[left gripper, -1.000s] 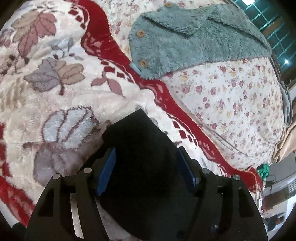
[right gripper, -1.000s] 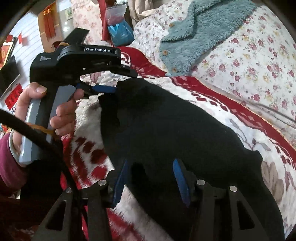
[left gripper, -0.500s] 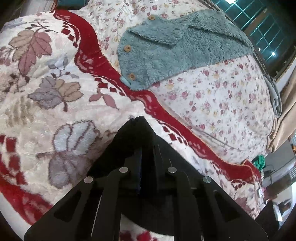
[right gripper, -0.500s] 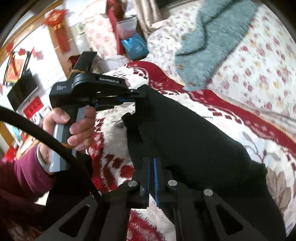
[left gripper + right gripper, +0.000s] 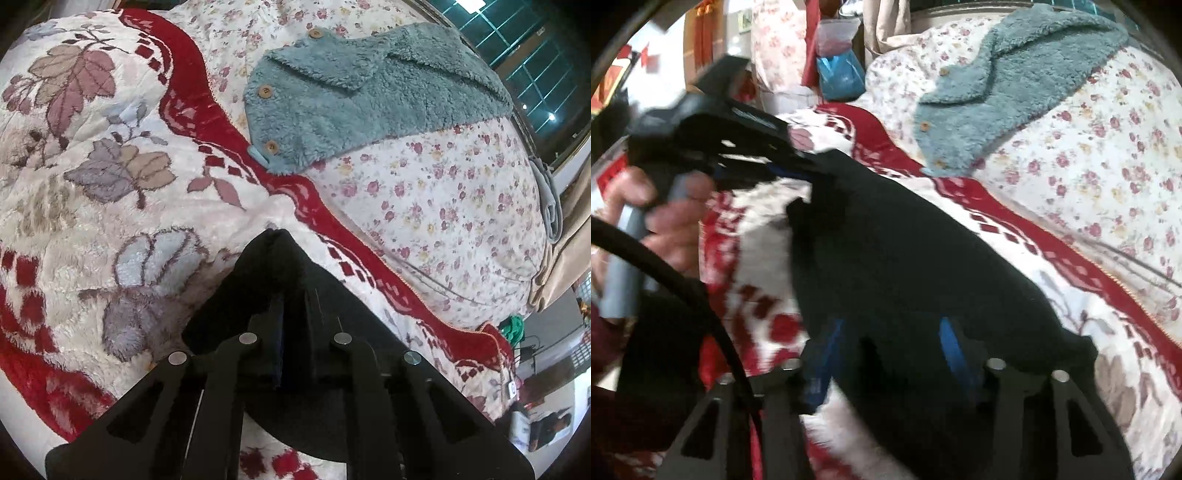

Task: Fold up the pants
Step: 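Hold the pants end with both grippers and fold it over the pants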

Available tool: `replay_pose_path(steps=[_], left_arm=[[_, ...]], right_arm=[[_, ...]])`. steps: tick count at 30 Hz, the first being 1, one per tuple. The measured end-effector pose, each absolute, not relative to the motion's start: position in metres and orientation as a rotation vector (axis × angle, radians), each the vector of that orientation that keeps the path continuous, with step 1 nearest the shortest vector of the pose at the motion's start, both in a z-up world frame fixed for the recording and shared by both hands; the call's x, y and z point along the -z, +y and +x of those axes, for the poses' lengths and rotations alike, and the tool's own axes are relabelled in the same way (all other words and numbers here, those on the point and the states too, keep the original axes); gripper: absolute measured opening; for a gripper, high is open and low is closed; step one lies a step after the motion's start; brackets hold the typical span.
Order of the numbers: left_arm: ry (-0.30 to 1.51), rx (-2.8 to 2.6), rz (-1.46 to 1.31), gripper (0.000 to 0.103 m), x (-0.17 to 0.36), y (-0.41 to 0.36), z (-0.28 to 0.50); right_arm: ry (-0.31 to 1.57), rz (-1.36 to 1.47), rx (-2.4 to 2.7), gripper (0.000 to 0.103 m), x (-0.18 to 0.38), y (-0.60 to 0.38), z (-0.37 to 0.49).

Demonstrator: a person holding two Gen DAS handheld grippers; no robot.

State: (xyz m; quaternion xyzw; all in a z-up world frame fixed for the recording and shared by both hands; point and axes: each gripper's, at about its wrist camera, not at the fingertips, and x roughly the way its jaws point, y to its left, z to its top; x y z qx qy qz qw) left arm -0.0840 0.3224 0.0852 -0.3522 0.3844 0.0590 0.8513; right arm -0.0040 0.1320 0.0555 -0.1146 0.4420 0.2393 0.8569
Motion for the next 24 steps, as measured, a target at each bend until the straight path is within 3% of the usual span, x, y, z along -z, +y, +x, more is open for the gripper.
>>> replay_pose_path(steps=[8, 10, 11, 12, 20, 24], left_arm=[[0.780, -0.106, -0.722, 0.009, -0.104, 0.315, -0.081], [0.767, -0.102, -0.715, 0.009, -0.109, 0.314, -0.083], [0.762, -0.103, -0.709, 0.009, -0.111, 0.314, -0.083], [0.764, -0.107, -0.698, 0.009, -0.111, 0.314, -0.084], [0.820, -0.159, -0.760, 0.010, -0.093, 0.334, -0.092], [0.858, -0.155, -0.837, 0.046, -0.079, 0.345, -0.093]], right_arm=[[0.905, -0.314, -0.521, 0.046, -0.054, 0.139, -0.010], [0.929, -0.350, -0.511, 0.033, -0.048, 0.143, -0.005], [0.939, -0.339, -0.518, 0.011, -0.046, 0.143, -0.003], [0.941, -0.296, -0.532, 0.005, -0.046, 0.140, 0.001], [0.945, -0.073, -0.569, 0.005, -0.066, 0.116, 0.003], [0.937, -0.055, -0.565, 0.004, -0.070, 0.114, 0.006]])
